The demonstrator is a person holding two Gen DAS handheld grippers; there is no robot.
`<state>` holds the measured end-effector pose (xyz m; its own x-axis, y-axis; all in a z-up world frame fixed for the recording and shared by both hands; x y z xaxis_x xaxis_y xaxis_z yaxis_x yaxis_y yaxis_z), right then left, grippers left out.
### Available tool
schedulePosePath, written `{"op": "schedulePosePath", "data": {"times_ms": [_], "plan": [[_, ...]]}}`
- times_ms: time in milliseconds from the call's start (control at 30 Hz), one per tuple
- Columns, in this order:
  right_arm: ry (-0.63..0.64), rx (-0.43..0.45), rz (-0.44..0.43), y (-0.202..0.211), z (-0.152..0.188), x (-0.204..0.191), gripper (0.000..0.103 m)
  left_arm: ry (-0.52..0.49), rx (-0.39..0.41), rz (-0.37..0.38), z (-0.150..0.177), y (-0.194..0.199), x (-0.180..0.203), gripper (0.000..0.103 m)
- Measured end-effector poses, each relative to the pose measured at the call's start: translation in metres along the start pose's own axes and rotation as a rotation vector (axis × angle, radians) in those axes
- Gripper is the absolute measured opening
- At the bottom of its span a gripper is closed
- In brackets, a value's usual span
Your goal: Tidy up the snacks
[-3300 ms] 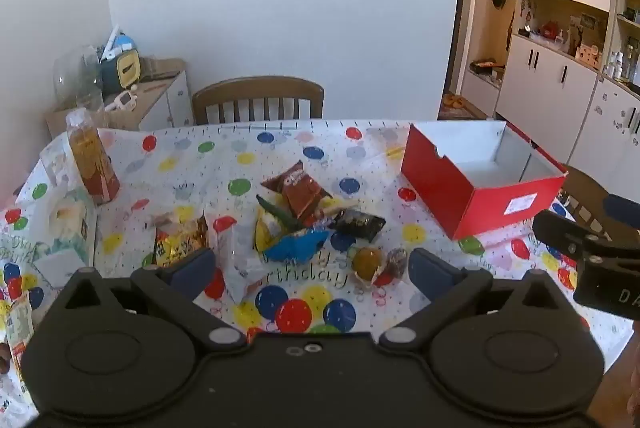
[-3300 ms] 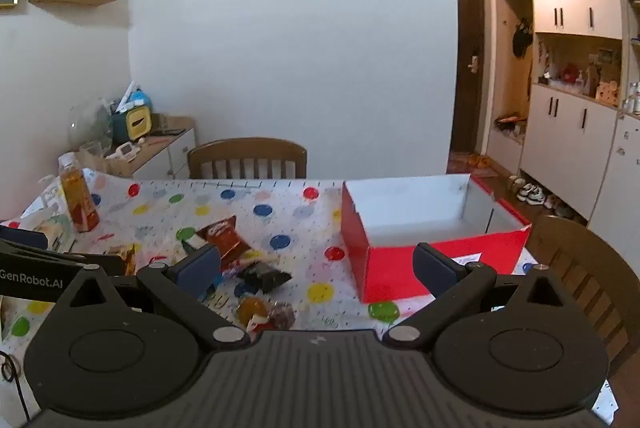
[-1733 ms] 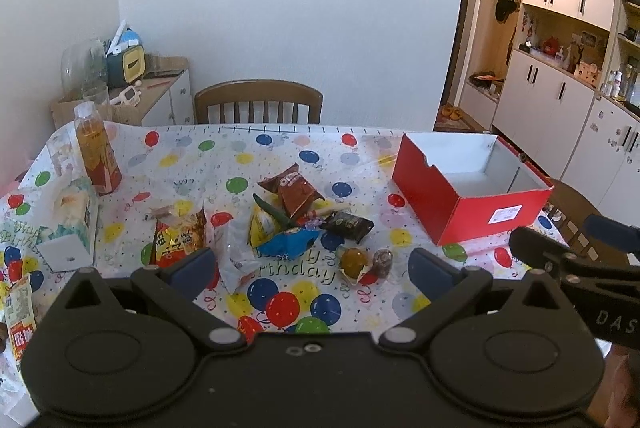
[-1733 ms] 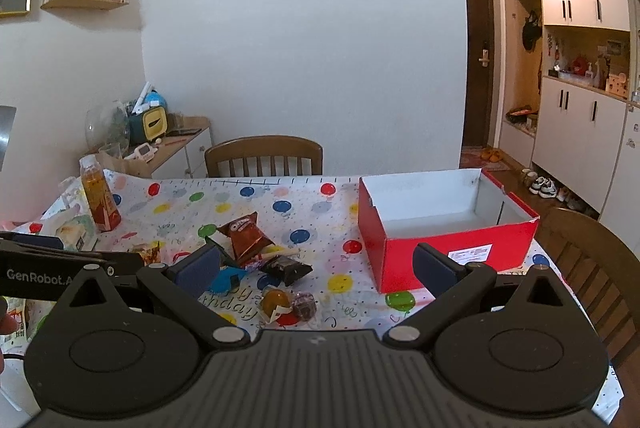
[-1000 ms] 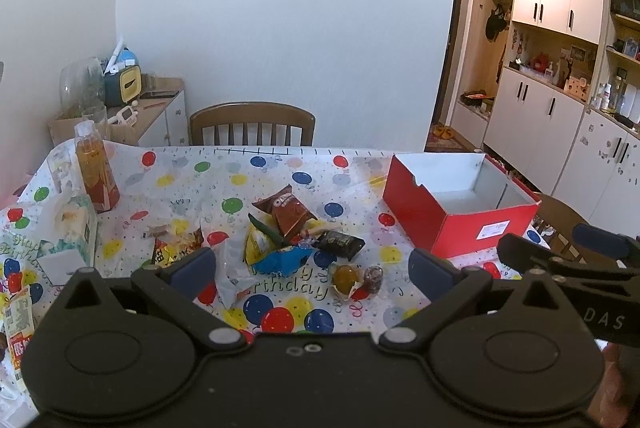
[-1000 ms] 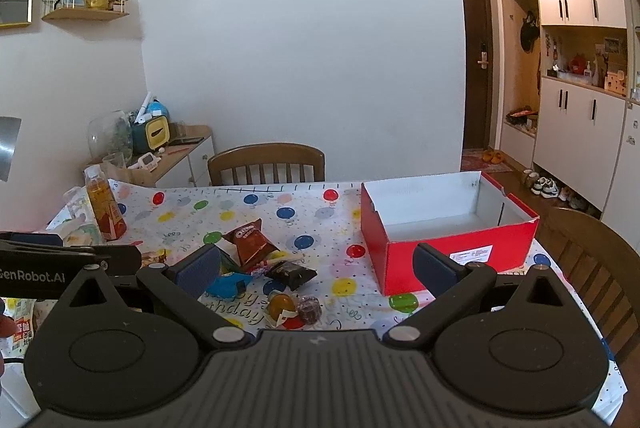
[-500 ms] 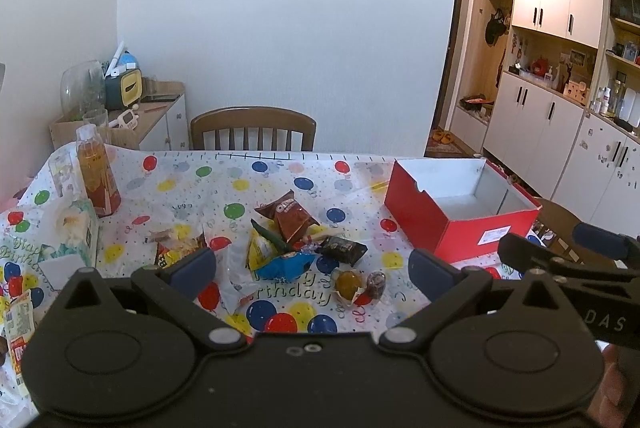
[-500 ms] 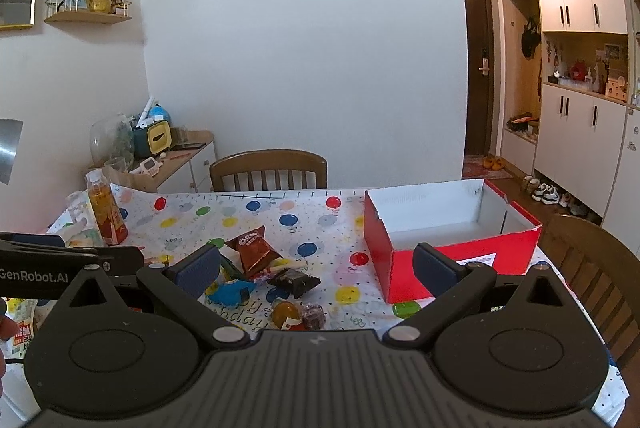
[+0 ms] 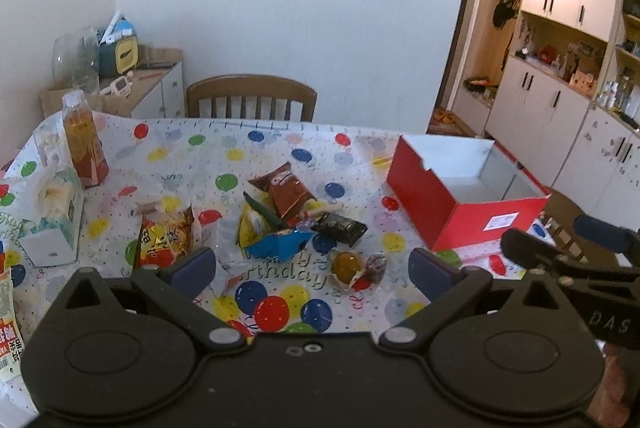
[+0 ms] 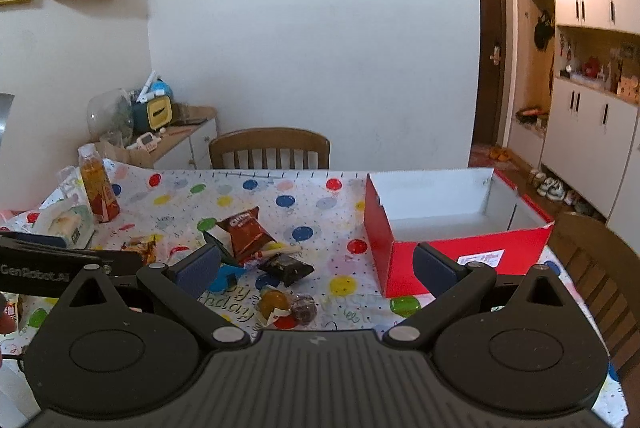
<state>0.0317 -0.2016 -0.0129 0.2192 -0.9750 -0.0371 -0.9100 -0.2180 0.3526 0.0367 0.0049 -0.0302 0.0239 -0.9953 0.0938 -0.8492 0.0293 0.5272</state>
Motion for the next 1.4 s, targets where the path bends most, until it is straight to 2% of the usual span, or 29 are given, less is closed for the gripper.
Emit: {"op": "schedulePosePath", "data": {"times_ms": [100,367,733,900,1000,1067,1200,1300,1400], "plan": [[0.004,-0.032,-0.019,-0.023,0.006,0.005,0.103,0.023,-0.028,-0.023,0.001,-0.014,-0.010,0.102],[0.077,-0.121,-0.088,-0.081,0.027,0.004,0.103,0.066,-0.094,-0.143,0.000,-0.057,-0.046,0.101],[0.181,-0.258,-0.165,-0.151,0.064,0.003,0.102,0.179,-0.186,-0.273,0.000,-0.119,-0.123,0.099],[0.166,-0.301,-0.157,-0.176,0.075,0.002,0.091,0.233,-0.230,-0.329,0.006,-0.144,-0.152,0.098],[0.151,-0.335,-0.166,-0.188,0.083,0.000,0.087,0.265,-0.260,-0.327,0.009,-0.157,-0.161,0.098],[0.151,-0.352,-0.170,-0.193,0.088,-0.002,0.081,0.308,-0.286,-0.314,0.013,-0.167,-0.169,0.098],[0.141,-0.383,-0.192,-0.201,0.095,-0.004,0.080,0.375,-0.336,-0.285,0.018,-0.185,-0.183,0.097],[0.140,-0.387,-0.204,-0.204,0.096,-0.007,0.076,0.387,-0.353,-0.271,0.018,-0.196,-0.187,0.097],[0.124,-0.400,-0.202,-0.208,0.097,-0.008,0.070,0.351,-0.369,-0.241,0.015,-0.206,-0.183,0.097]]}}
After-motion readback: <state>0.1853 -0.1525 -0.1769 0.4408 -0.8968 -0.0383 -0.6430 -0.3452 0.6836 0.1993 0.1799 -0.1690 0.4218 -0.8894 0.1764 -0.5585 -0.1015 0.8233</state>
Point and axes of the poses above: each gripper's, at about its wrist camera, not at the fingertips, and y roughly against the way its jaws point, x to its right, z to its underside, the point moved 5 cm from there along -y, roughly the way its jaws point, and after that the axes turned 6 degrees about x, right-handed, at the moved point
